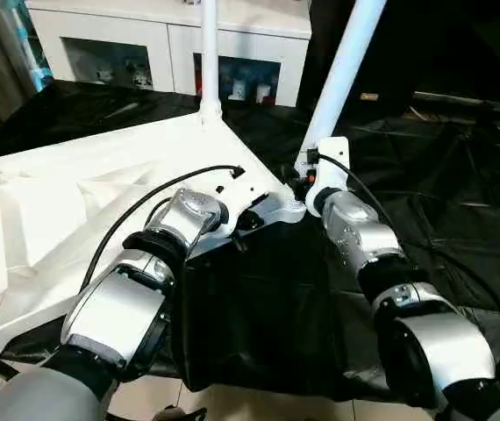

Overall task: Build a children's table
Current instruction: Insert table leg to table base

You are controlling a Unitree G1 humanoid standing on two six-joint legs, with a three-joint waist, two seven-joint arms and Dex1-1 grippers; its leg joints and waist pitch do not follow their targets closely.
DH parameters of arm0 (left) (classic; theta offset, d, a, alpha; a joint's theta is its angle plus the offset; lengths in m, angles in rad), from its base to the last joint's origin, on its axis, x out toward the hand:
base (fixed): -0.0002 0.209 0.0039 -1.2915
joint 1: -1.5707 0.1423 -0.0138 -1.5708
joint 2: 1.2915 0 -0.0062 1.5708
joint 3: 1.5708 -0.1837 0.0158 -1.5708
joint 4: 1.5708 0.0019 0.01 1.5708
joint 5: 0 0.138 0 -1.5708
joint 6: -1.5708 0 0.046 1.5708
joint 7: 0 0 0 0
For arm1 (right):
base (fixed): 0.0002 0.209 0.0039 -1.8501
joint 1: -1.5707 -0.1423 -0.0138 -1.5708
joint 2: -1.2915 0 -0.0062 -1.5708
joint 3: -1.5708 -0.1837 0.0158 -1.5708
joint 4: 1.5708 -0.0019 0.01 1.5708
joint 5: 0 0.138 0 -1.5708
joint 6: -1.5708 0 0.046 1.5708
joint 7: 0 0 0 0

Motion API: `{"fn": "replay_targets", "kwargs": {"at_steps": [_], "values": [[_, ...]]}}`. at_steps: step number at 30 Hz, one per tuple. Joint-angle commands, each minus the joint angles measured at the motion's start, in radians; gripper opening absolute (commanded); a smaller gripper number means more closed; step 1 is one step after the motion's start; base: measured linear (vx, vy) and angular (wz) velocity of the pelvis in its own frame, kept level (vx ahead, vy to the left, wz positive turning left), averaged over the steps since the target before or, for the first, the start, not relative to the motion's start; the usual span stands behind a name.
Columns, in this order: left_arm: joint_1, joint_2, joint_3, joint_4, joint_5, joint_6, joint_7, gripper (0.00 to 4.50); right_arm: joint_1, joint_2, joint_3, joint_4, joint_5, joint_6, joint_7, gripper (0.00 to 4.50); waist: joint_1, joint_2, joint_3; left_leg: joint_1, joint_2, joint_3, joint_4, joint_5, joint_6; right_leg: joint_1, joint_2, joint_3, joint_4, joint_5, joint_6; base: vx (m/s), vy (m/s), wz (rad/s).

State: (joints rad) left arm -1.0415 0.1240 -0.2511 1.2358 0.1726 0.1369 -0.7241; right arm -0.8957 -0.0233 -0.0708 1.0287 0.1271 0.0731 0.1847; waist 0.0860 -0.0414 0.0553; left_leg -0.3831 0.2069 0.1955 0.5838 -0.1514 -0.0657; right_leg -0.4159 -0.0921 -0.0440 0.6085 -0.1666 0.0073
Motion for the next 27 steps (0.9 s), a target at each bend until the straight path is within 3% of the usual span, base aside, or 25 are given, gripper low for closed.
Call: {"fn": "replay_targets", "kwargs": {"at_steps": [1, 5, 7, 8, 13, 16, 20, 27], "values": [[-0.06, 0.014, 0.014, -0.042, 0.007, -0.062, 0.03, 0.0, 0.06, 0.041, 0.045, 0.104, -0.011, 0.084, 0.074, 1.88, -0.005, 0.018, -0.065, 0.028, 0.016, -0.017, -0.082, -0.427, -0.042, 0.034, -0.043, 0.026, -0.088, -0.321, -0.19, 0.0, 0.0, 0.0], [-0.034, 0.034, 0.0, -0.072, -0.001, -0.119, -0.087, 0.0, 0.053, 0.002, 0.09, 0.081, -0.034, 0.121, 0.235, 1.88, -0.003, 0.02, -0.068, 0.024, 0.017, -0.017, -0.082, -0.398, -0.034, 0.04, -0.043, 0.028, -0.082, -0.263, -0.2, 0.0, 0.0, 0.0], [-0.019, 0.05, -0.005, -0.088, -0.005, -0.154, -0.145, 0.0, 0.056, -0.029, 0.114, 0.066, -0.043, 0.132, 0.339, 1.88, -0.001, 0.017, -0.071, 0.022, 0.016, -0.015, -0.079, -0.361, -0.015, 0.049, -0.041, 0.027, -0.077, -0.196, -0.218, 0.0, 0.0, 0.0], [-0.01, 0.06, -0.008, -0.094, -0.006, -0.172, -0.176, 0.0, 0.061, -0.048, 0.128, 0.055, -0.046, 0.131, 0.395, 1.88, 0.001, 0.018, -0.073, 0.02, 0.018, -0.012, -0.076, -0.31, 0.0, 0.053, -0.042, 0.027, -0.067, -0.111, -0.245, 0.0, 0.0, 0.0], [0.062, 0.118, -0.01, -0.161, -0.056, -0.337, -0.404, 0.0, 0.122, -0.153, 0.201, -0.027, -0.061, 0.091, 0.735, 1.88, 0.013, 0.018, -0.075, 0.019, 0.026, -0.006, -0.071, -0.257, 0.038, 0.06, -0.042, 0.021, -0.055, -0.013, -0.292, 0.0, 0.0, 0.0], [0.076, 0.13, -0.004, -0.172, -0.072, -0.357, -0.451, 0.0, 0.141, -0.178, 0.214, -0.056, -0.052, 0.087, 0.807, 1.88, 0.015, 0.019, -0.074, 0.024, 0.028, -0.005, -0.072, -0.274, 0.035, 0.058, -0.043, 0.021, -0.055, -0.035, -0.302, 0.0, 0.0, 0.0], [0.095, 0.158, 0.009, -0.186, -0.097, -0.364, -0.542, 0.0, 0.173, -0.217, 0.228, -0.117, -0.025, 0.104, 0.929, 1.88, 0.021, 0.021, -0.068, 0.03, 0.031, -0.006, -0.079, -0.346, -0.002, 0.052, -0.048, 0.024, -0.067, -0.158, -0.286, 0.0, 0.0, 0.0], [0.098, 0.179, 0.014, -0.174, -0.083, -0.388, -0.551, 0.0, 0.197, -0.22, 0.24, -0.16, -0.048, 0.115, 0.952, 1.88, 0.026, 0.023, -0.07, 0.032, 0.031, -0.007, -0.081, -0.347, -0.019, 0.048, -0.047, 0.025, -0.064, -0.16, -0.28, 0.0, 0.0, 0.0]]}}
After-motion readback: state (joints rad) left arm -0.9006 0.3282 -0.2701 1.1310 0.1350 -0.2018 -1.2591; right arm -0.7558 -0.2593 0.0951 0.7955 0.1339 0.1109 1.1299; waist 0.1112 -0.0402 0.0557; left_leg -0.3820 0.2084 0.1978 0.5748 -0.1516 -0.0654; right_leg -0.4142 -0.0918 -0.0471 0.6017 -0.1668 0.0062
